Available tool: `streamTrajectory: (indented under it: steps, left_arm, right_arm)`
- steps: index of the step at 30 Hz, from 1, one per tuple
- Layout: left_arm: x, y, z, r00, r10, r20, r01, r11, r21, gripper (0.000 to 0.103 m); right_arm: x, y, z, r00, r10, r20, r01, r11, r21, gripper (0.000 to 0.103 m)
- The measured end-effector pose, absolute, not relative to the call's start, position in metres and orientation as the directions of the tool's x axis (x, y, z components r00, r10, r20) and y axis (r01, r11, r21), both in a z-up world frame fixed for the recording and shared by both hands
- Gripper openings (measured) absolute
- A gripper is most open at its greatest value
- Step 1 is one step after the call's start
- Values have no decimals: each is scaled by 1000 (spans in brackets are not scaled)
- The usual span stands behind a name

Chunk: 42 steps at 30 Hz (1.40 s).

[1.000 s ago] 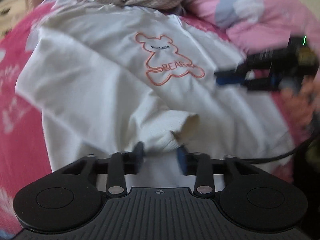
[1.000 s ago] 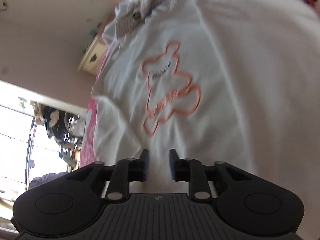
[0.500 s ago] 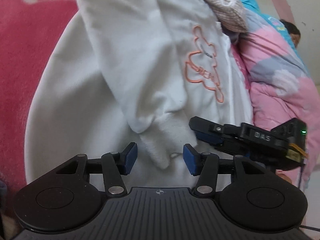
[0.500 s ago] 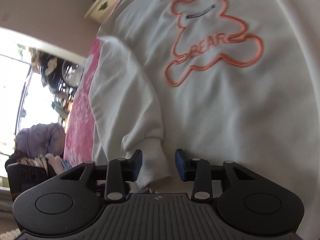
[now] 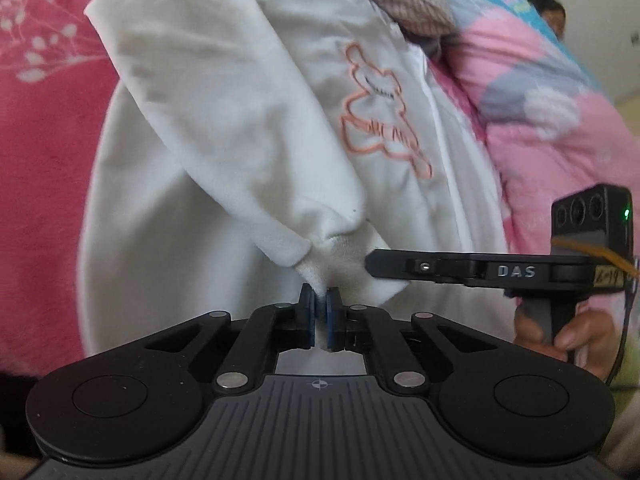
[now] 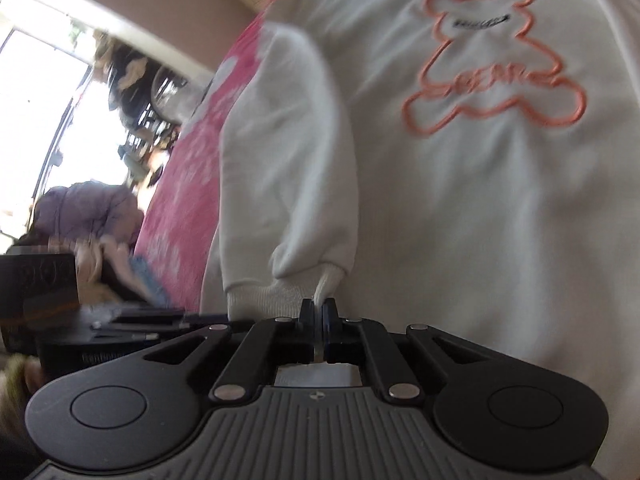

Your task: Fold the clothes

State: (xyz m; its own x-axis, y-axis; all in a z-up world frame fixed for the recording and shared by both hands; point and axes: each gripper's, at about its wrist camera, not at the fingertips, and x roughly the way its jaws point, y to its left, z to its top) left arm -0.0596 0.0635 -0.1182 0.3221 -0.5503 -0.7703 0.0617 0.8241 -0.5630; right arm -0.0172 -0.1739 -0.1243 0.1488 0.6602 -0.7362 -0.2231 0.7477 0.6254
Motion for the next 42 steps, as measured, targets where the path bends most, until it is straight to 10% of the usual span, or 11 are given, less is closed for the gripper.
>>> streamTrajectory:
  steps: [33, 37, 42]
  left_arm:
    - [-114, 75, -142, 205, -264, -943, 150, 960, -236, 5]
    - [-115, 71, -139, 206, -258, -944, 193, 956, -220, 12]
    - [-117, 71, -125, 194, -255, -947, 214, 953, -213, 32]
  right_arm:
    - [-60, -113, -159, 8, 669, -744, -289, 713, 638, 7]
    - [-57, -128, -148, 29, 690, -724, -283, 700, 656, 34]
    - [-40, -166, -127, 102, 712, -695, -218, 697, 683, 40]
